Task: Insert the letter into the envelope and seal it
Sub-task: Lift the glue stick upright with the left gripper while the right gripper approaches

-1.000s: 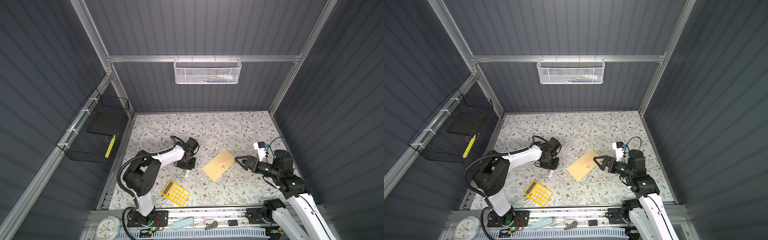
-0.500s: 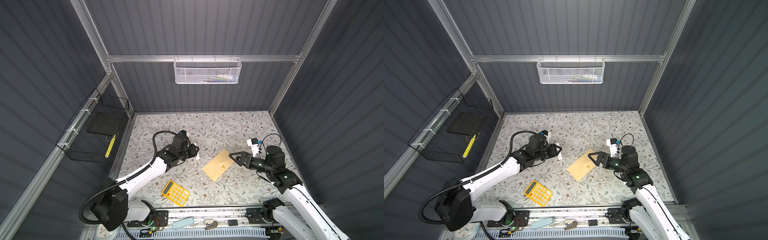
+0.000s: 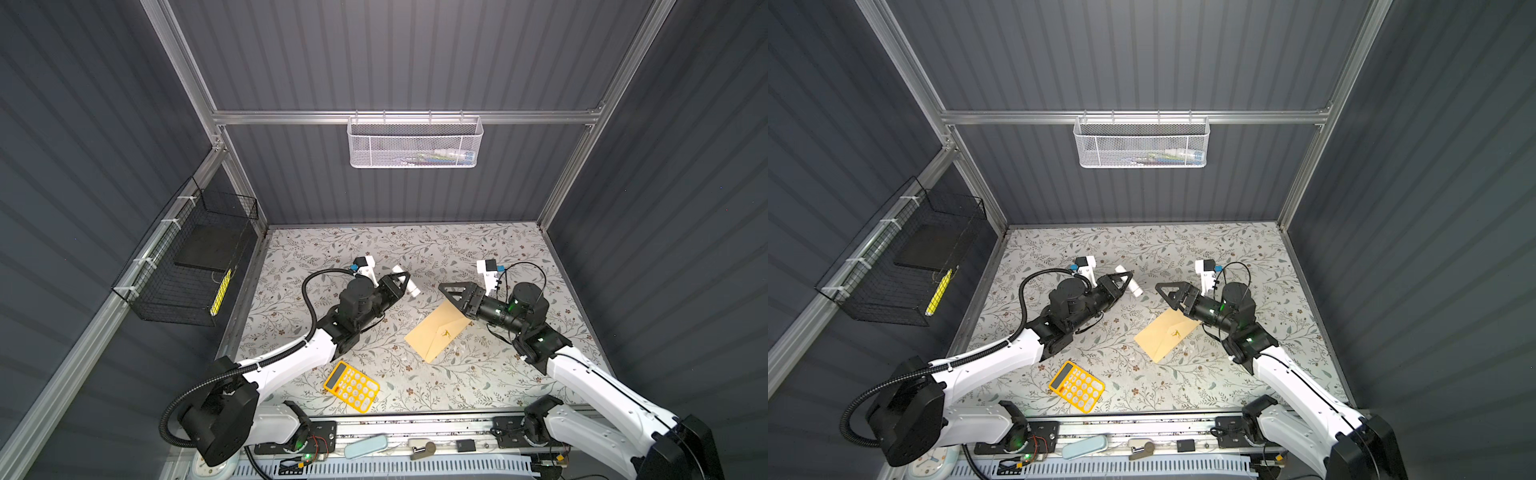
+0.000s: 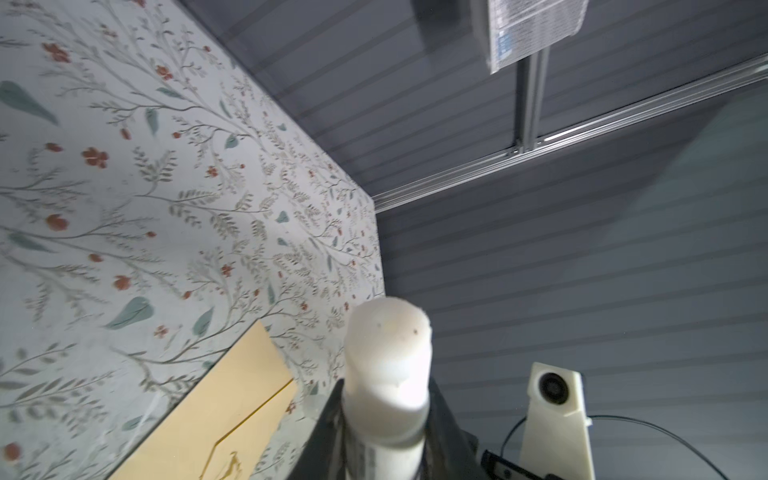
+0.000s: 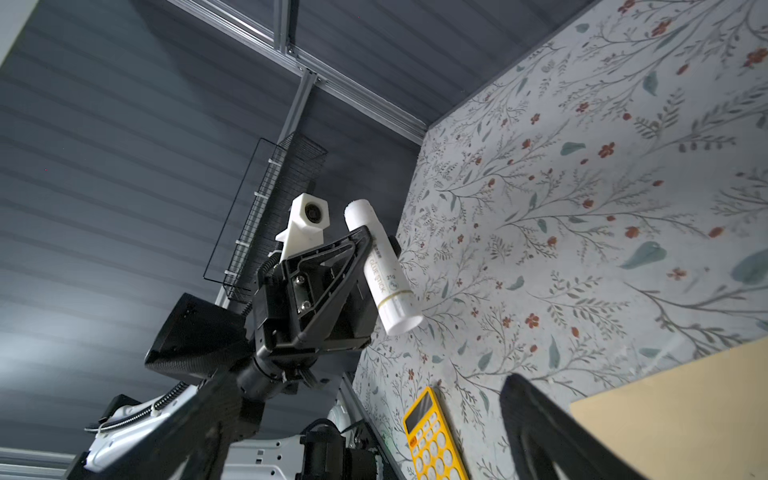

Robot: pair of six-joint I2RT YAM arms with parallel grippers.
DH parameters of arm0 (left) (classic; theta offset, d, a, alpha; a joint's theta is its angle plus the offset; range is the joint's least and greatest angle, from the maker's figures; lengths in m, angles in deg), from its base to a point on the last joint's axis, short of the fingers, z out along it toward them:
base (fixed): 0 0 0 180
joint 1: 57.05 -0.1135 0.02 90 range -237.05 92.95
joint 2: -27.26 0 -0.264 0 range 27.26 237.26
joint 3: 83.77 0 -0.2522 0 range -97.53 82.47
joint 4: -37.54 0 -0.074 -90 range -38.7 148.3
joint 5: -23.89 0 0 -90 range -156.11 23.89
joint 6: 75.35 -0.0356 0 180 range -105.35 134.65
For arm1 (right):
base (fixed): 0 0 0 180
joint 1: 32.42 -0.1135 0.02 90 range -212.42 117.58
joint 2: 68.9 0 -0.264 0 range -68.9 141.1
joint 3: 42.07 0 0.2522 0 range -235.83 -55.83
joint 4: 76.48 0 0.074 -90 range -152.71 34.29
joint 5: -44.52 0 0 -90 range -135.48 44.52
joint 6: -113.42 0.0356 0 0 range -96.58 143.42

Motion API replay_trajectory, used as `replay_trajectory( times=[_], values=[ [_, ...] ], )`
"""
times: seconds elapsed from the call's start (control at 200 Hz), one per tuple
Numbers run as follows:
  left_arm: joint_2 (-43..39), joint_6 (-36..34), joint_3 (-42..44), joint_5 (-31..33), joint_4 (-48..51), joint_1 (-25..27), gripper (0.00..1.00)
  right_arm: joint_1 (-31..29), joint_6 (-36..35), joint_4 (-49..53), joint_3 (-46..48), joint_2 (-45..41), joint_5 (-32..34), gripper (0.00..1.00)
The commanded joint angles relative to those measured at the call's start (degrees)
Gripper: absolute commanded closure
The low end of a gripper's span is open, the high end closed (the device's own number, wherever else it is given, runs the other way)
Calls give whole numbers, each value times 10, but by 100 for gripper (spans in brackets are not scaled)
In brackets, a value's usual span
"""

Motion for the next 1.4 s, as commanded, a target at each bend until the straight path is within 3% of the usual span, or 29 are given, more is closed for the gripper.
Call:
replay_trajectory(
  times=[0.0, 0.45, 0.75, 1.396],
  values=[
    [25, 31, -5, 46, -119, 15, 100, -10, 60, -123, 5, 23, 16, 1],
    [76, 68, -21, 91, -238, 36, 100, -25, 150, -309, 17, 108, 20, 1],
    [92, 85, -36, 90, -264, 41, 100, -27, 168, -361, 5, 148, 14, 8],
    [95, 91, -35, 90, -266, 42, 100, -27, 207, -430, -6, 202, -5, 49]
  ],
)
